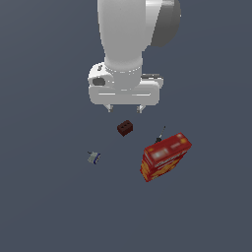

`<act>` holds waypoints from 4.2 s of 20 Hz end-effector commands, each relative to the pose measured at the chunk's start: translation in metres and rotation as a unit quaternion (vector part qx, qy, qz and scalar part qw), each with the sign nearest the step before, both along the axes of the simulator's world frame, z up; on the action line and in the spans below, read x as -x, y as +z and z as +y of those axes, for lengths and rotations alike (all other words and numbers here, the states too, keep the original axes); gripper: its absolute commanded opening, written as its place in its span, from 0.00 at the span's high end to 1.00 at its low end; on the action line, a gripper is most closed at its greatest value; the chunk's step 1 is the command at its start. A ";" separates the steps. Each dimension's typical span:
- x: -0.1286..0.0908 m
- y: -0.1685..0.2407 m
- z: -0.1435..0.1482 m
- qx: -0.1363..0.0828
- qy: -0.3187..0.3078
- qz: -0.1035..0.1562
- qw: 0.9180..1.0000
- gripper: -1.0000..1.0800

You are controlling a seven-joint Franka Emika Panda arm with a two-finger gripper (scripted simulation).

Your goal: Pick up a designated object from a clutter of objects.

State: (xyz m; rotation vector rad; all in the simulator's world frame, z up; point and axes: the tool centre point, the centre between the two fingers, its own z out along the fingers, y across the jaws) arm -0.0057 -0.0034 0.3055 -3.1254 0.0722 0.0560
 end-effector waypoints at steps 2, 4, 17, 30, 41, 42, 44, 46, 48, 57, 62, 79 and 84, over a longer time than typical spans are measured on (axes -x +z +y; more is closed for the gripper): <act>0.000 0.000 0.000 0.000 0.001 0.000 1.000 0.04; 0.000 0.000 0.004 0.002 0.008 -0.001 1.000 0.04; 0.002 -0.003 0.018 0.012 0.031 -0.005 0.999 0.04; 0.018 -0.064 0.014 0.012 -0.069 -0.007 0.998 0.04; 0.057 -0.143 0.008 0.013 -0.213 -0.010 0.977 0.04; 0.061 -0.150 0.008 0.013 -0.226 -0.010 0.974 0.04; 0.071 -0.162 0.006 0.013 -0.253 -0.011 0.967 0.04; 0.081 -0.175 0.005 0.013 -0.278 -0.011 0.960 0.04; 0.091 -0.186 0.004 0.014 -0.303 -0.011 0.953 0.04; 0.125 -0.219 0.001 0.014 -0.381 -0.013 0.924 0.04; 0.135 -0.227 0.000 0.014 -0.402 -0.013 0.915 0.04; 0.138 -0.256 0.000 0.014 -0.406 -0.013 0.914 0.04; 0.139 -0.272 0.000 0.014 -0.407 -0.013 0.913 0.04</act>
